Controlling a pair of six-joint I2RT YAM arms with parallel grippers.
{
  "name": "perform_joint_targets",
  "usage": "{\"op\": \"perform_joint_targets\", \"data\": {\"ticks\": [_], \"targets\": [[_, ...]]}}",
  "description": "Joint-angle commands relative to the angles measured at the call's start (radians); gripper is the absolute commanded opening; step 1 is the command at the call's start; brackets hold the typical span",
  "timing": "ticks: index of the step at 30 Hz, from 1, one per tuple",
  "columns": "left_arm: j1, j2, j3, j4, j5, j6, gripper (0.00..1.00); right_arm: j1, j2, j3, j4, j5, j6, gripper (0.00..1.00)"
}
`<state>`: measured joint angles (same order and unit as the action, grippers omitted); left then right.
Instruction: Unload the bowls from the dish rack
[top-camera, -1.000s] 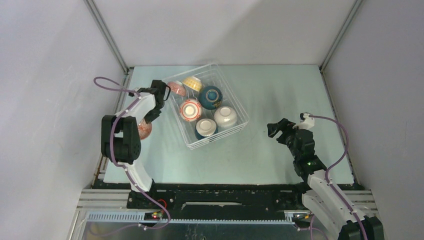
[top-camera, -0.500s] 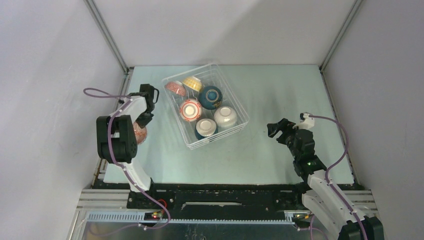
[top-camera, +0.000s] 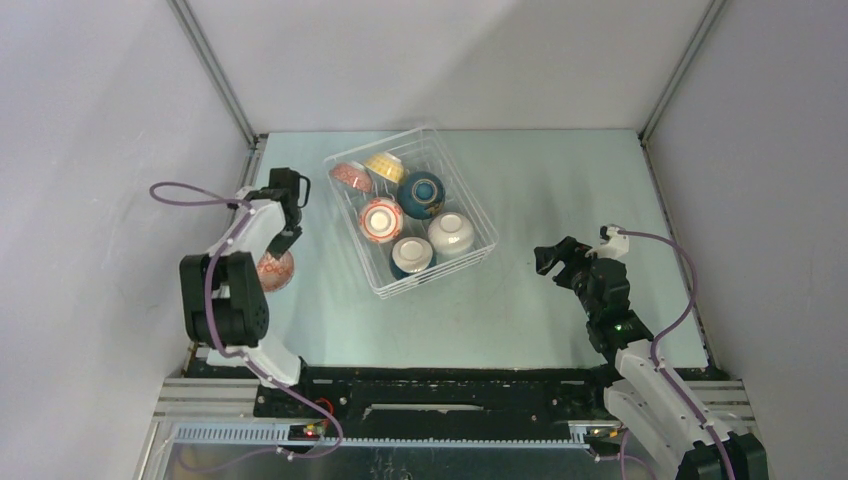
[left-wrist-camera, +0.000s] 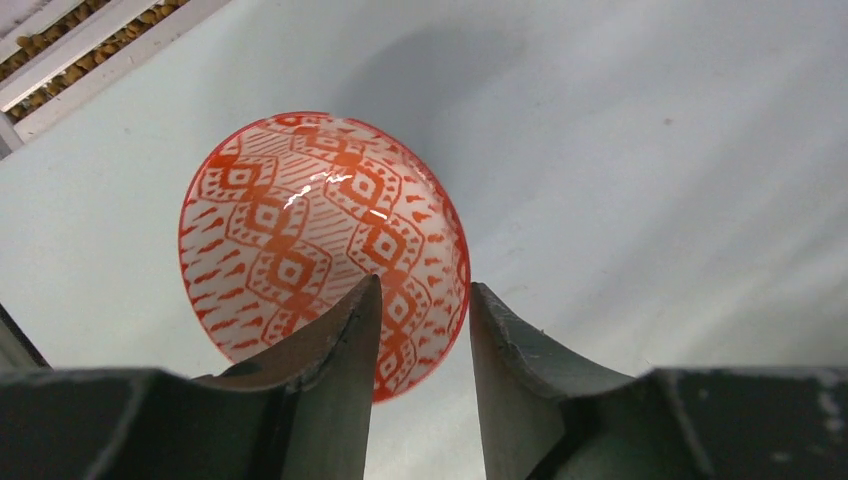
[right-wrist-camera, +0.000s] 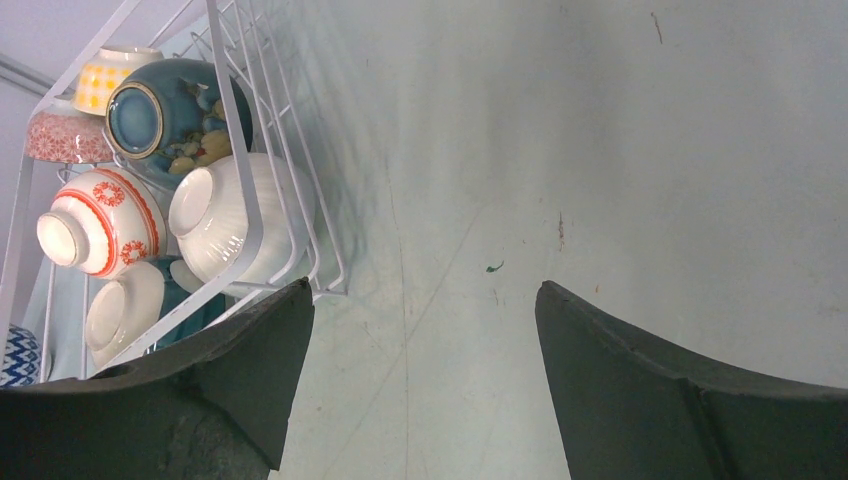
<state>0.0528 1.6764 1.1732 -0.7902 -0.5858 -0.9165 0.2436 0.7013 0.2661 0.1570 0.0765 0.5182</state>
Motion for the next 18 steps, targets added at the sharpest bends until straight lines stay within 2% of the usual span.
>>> {"op": "perform_joint_targets", "data": {"ticks": [1,13,15,18], "targets": [[0.003,-0.162,-0.044,0.031,0.032,-0.006,0.46,0.006,-0.006,0.024,0.03,-0.001,-0.017,0.89],[-0.033,-0.4,-0.083,0.069,0.179,-0.001,0.61,0.008,-0.008,0.024,0.029,-0.001,-0.022,0.89],[-0.043,-0.442,-0.11,0.158,0.263,0.037,0.61,0.008,-0.009,0.024,0.029,0.0,-0.022,0.89],[-0.044,-0.496,-0.185,0.373,0.512,0.093,0.62,0.008,-0.011,0.025,0.028,-0.002,-0.022,0.89]]}}
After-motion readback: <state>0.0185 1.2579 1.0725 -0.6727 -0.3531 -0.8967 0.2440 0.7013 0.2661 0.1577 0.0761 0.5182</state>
